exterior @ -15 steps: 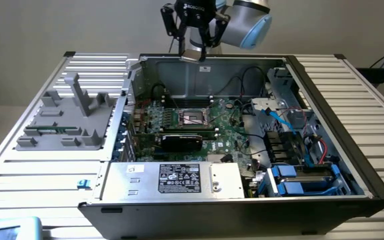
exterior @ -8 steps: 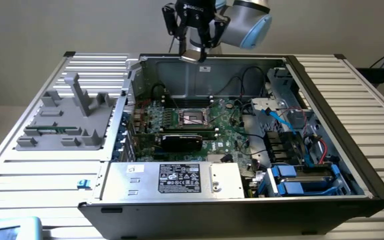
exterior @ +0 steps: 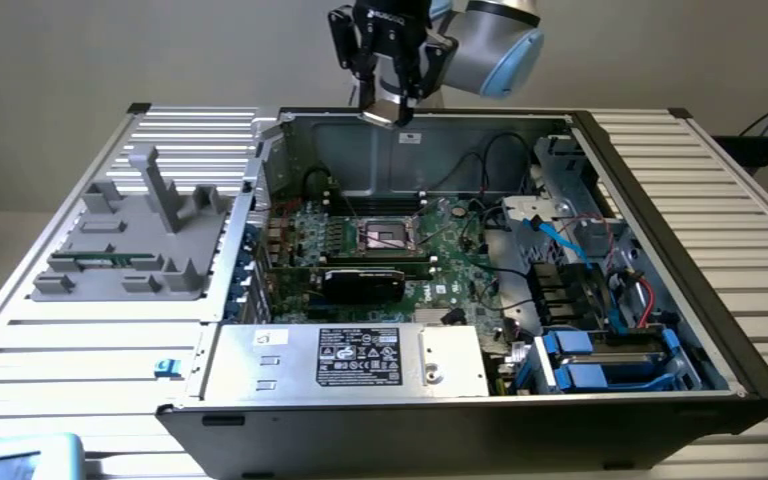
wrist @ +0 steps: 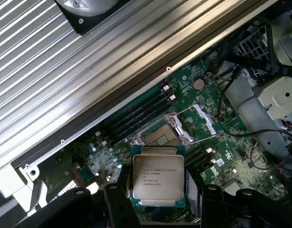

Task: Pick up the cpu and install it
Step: 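Place the cpu into insertion slot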

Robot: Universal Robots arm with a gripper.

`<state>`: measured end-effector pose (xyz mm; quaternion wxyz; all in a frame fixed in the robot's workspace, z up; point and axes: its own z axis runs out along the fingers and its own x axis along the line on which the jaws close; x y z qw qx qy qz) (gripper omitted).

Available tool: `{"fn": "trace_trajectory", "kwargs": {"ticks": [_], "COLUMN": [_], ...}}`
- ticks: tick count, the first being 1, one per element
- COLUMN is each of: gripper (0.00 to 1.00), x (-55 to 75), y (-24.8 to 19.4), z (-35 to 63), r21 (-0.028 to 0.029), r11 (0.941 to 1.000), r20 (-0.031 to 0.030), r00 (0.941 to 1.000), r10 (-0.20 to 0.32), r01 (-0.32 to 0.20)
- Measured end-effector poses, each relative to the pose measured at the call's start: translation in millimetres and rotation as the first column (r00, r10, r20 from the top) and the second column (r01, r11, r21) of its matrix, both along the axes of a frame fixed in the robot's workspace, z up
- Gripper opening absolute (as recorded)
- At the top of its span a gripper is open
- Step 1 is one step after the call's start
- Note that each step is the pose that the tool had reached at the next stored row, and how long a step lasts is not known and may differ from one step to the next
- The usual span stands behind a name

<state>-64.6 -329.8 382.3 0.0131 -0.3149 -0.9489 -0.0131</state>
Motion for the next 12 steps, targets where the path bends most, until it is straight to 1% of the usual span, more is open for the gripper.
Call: {"fn": "trace_trajectory", "kwargs": {"ticks": [3,6,9,12], "gripper": [0.55,0.55,0.55,0.55], "x": [0.0,0.0,0.0,0.0], "y": [0.0,0.0,0.0,0.0], "z": [-0.5,-1.0,-1.4,-1.7], "r21": [0.0,0.0,0.0,0.0], "r11": [0.9988,0.9953,0.9897,0.9828], "r20": [0.0,0.0,0.0,0.0], "r00": [0.9988,0.9953,0.9897,0.9828], "r10": [-0.048,-0.097,-0.143,-0.184], "r01": [0.048,0.097,0.143,0.184]}}
